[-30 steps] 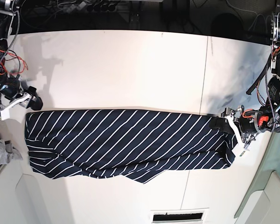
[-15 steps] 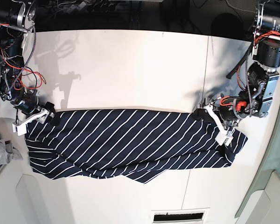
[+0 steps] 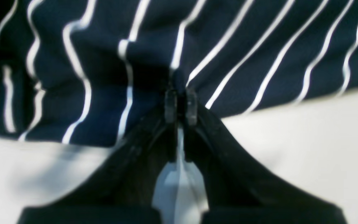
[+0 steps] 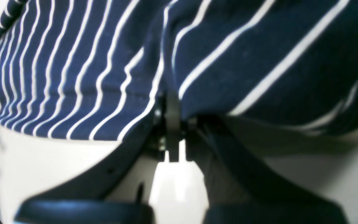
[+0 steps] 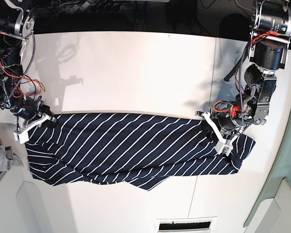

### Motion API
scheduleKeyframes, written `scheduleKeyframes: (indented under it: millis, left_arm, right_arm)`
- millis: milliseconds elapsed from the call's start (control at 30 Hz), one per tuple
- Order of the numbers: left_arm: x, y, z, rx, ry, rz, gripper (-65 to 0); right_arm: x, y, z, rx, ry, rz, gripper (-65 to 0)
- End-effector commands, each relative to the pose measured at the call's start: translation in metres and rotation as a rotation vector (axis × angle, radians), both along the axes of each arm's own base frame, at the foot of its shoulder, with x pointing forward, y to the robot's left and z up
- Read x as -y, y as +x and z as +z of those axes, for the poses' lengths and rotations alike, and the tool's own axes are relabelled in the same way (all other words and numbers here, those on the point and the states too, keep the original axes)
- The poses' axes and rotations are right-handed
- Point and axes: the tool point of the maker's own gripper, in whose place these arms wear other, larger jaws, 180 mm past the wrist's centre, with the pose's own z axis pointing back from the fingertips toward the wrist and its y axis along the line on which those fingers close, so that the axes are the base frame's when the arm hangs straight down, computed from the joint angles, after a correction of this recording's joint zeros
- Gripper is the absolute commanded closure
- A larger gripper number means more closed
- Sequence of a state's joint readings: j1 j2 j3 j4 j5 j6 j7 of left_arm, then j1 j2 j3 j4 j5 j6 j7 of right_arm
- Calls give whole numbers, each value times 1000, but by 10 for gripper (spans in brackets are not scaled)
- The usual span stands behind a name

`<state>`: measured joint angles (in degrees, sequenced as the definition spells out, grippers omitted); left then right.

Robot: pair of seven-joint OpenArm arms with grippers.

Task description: Layout the t-shirt on the table in an organized manner, then fold the t-shirt properly

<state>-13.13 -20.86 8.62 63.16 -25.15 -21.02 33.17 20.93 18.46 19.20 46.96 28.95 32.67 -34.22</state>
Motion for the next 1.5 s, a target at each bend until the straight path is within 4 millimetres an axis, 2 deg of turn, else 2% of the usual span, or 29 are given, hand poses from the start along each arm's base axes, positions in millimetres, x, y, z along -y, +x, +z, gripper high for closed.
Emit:
scheduleKeyframes:
  millis: [0, 133, 267, 367, 433, 533, 600, 733, 833, 867, 933, 967, 1000, 1067, 1133, 1233, 1300, 1367, 1467]
  left_arm:
    - [-13, 4, 20, 54, 43, -15, 0]
    - [-13, -20, 76, 206, 125, -135, 0]
    - [-8, -35, 134, 314, 200, -195, 0]
    - [-13, -41, 161, 367, 242, -218, 0]
    - [-15, -37, 168, 404, 239, -226, 0]
    - [-28, -12, 163, 435, 201, -158, 0]
    - [-31, 9, 141, 387, 152, -108, 0]
    - [-29, 36, 82, 242, 73, -56, 0]
    - [-31, 52, 58, 180, 24, 12, 0]
    - [-31, 56, 55, 171, 4, 29, 0]
    - [-30, 60, 54, 155, -22, 45, 0]
    - [-29, 59, 53, 136, -27, 45, -6]
    - [-27, 57, 53, 114, -34, 41, -50]
    - [-24, 53, 58, 85, -35, 21, -134]
    - [-13, 50, 73, 110, -76, -42, -187]
    - [-13, 45, 98, 179, -74, -90, -200]
    - [-14, 36, 109, 205, -48, -122, -200]
    - [-14, 28, 112, 215, -28, -145, -200]
    - [-13, 22, 108, 204, -24, -151, -200]
  right_arm:
    - [16, 10, 24, 55, -30, 2, 0]
    - [23, -23, 48, 64, -52, 79, 0]
    - [30, -42, 92, 184, -105, 125, 0]
    - [42, -48, 129, 281, -178, 124, 0]
    - [57, -44, 147, 334, -218, 95, 0]
    - [70, -24, 154, 352, -282, 64, 0]
    - [69, -4, 147, 327, -283, 64, 0]
    - [59, 24, 114, 236, -261, 80, 0]
    - [49, 43, 98, 231, -222, 66, 0]
    - [44, 48, 96, 238, -204, 60, -70]
    - [35, 53, 92, 236, -168, 52, -261]
    - [31, 53, 92, 238, -155, 54, -320]
    - [28, 50, 90, 223, -148, 62, -338]
    - [24, 45, 89, 190, -133, 83, -336]
    - [18, 42, 95, 180, -116, 102, -336]
    - [9, 34, 118, 250, -91, 131, -336]
    - [1, 24, 124, 280, -100, 160, -336]
    - [-9, 12, 118, 268, -121, 190, -336]
    - [-30, -2, 92, 217, -101, 220, -336]
